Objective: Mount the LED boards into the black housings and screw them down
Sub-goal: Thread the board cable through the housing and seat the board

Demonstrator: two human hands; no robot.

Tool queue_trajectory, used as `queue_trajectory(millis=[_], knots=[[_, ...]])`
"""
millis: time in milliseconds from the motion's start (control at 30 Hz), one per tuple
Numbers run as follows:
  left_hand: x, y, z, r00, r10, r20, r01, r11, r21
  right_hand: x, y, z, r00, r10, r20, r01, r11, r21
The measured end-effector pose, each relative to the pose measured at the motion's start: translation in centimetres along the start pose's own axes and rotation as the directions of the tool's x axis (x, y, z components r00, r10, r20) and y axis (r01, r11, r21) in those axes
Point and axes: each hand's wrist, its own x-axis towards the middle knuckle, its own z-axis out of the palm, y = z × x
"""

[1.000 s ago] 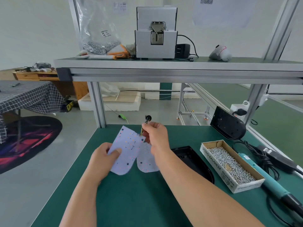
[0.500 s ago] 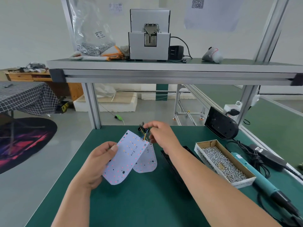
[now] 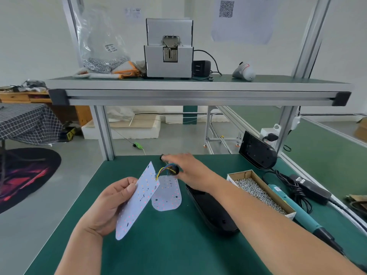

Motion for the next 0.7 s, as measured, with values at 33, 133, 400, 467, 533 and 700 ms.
queue_trajectory(millis=[33, 133, 400, 467, 533, 700], knots=[[0.1, -0.2, 0.0, 1.0, 0.003, 0.006, -0.003, 1.0, -0.007, 0.0, 0.0, 0.2, 1.0, -0.025, -0.003, 0.025, 0.999, -0.027], [0.5, -0.6, 0.4, 1.0, -0.018, -0.017, 0.017, 0.998, -0.058, -0.5, -0.1, 0.6, 0.998, 0.047, 0.034, -0.05, 0.994, 0.102], [2.4, -1.9, 0.5, 0.943, -0.059, -0.327, 0.032, 0.996, -0.087, -1.7, 0.0, 2.0, 0.997, 0.072, -0.034, -0.079, 0.949, -0.304], [2.9, -2.5, 0.7, 0.908, -0.076, -0.412, 0.047, 0.996, -0.081, -1.6, -0.5, 2.2, 0.998, 0.019, -0.059, -0.038, 0.94, -0.339], [3.3, -2.9, 1.1, 0.894, -0.092, -0.438, 0.056, 0.994, -0.095, -1.5, -0.9, 2.4, 0.999, -0.023, -0.036, 0.009, 0.934, -0.357], [3.4, -2.9, 2.0, 0.923, -0.173, -0.344, 0.068, 0.953, -0.296, -1.2, -1.2, 1.7, 0.999, 0.031, -0.022, -0.035, 0.973, -0.23]])
